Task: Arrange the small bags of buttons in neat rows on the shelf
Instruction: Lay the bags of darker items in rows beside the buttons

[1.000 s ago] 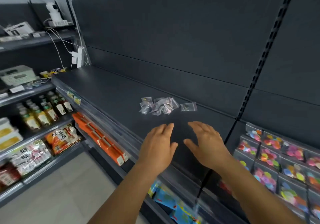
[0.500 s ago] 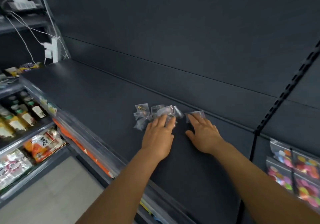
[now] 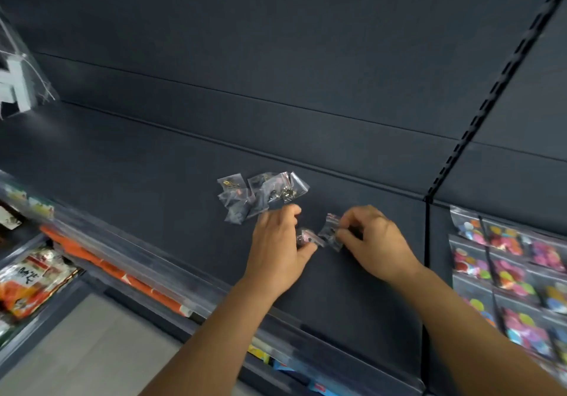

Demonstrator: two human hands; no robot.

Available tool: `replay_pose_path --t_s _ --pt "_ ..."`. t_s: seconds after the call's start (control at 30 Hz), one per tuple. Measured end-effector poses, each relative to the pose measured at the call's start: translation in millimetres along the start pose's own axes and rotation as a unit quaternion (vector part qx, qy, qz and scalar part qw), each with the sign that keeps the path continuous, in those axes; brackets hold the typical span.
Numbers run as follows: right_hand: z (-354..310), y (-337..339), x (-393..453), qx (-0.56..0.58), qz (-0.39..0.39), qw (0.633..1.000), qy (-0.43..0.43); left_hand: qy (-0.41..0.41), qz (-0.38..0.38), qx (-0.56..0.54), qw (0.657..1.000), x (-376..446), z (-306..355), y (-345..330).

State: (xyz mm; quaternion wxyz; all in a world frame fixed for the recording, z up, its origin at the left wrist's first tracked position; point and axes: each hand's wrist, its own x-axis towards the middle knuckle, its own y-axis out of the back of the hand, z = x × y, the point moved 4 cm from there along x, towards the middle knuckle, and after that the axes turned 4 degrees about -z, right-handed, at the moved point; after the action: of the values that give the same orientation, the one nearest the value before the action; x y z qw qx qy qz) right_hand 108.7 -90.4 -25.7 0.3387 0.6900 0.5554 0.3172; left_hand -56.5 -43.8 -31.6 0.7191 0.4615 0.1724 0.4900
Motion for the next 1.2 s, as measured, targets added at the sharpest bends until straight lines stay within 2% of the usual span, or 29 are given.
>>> replay_pose_path --t_s 0.07,0.13,0.2,0.27,0.33,0.4,0.5,0.6,0.67,0.87,0.93,1.0,1.07,1.2 --pt "2 -2 1 -0.002 0.015 0.998 -0.055 -0.022 -0.020 0.081 0.996 4 0 -2" --pt "2 -6 0 -0.022 -0.009 0.996 -0.082 -0.044 -0.022 0.094 0.994 7 0 -3" --pt "-4 -7 -3 -0.013 -0.001 0.998 -0.066 -0.037 0.011 0.023 0.999 10 -4 0" --pt "-15 -3 -6 0.029 0.027 0.999 -0.037 0.000 0.040 -0.096 0.995 13 -7 6" --pt "-28 1 -9 0.131 0.018 0.991 -0.028 0.047 0.009 -0.191 0.980 14 -4 12" --pt "-40 2 -11 0.256 -0.007 0.966 -0.022 0.058 -0.022 -0.234 0.970 15 0 16" --pt "-45 4 -8 0.308 0.034 0.950 -0.033 0.061 -0.038 -0.284 0.956 15 3 18" --pt "-38 5 -4 0.295 0.088 0.947 -0.089 0.076 -0.114 -0.358 0.924 12 7 13" --pt "-35 5 -2 0.279 0.090 0.950 -0.107 0.081 -0.139 -0.354 0.921 12 7 12" --pt "-30 -2 3 0.282 0.081 0.949 -0.111 0.093 -0.131 -0.323 0.933 15 1 12" --pt "-20 -2 7 0.212 0.092 0.964 -0.133 0.111 -0.103 -0.332 0.931 17 -3 13" --pt "-10 -4 11 0.061 0.053 0.984 -0.158 0.128 -0.087 -0.330 0.931 18 -9 13" --pt "-6 -9 13 -0.013 -0.006 0.986 -0.168 0.137 -0.080 -0.333 0.930 17 -14 12" --pt "-8 -13 16 0.037 -0.051 0.977 -0.203 0.137 -0.067 -0.351 0.924 14 -16 15"
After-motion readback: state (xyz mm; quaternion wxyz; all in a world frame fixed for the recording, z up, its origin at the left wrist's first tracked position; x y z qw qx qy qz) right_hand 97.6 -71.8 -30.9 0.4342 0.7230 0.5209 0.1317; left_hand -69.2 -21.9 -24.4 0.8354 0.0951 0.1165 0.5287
